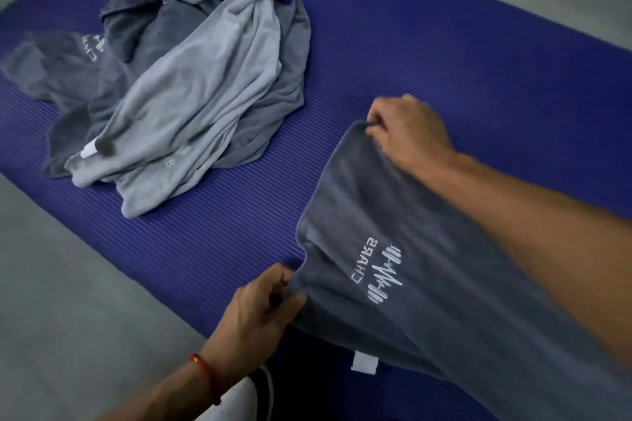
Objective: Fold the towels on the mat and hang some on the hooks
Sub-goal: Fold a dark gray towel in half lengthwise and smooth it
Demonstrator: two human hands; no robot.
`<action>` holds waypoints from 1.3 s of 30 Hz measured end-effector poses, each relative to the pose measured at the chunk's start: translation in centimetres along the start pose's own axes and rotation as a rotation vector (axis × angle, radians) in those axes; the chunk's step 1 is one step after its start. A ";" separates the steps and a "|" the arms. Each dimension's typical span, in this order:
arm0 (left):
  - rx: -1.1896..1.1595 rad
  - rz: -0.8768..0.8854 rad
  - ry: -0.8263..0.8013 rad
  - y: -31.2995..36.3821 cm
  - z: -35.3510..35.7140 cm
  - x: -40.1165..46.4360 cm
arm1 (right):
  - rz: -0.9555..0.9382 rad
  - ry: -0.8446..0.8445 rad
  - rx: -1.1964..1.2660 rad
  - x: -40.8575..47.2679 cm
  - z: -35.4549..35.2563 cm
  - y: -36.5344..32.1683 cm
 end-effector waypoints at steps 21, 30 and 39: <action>0.459 0.100 0.412 -3.0 -6.4 7.0 | -0.127 -0.053 0.179 4.6 2.3 5.0; 0.942 0.879 0.137 -1.0 2.0 3.2 | -0.352 -0.126 -0.185 -24.6 4.5 5.8; 1.161 1.241 -0.281 3.2 12.2 2.2 | 0.552 -0.185 0.147 -47.5 3.9 8.0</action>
Point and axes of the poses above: each hand's wrist, its own x-axis towards the middle knuckle, its own z-axis out of the palm, y = z × x, the point moved 1 cm from there along x, towards the middle knuckle, and after that the axes turned 7 degrees about -y, right-handed, at the moved point
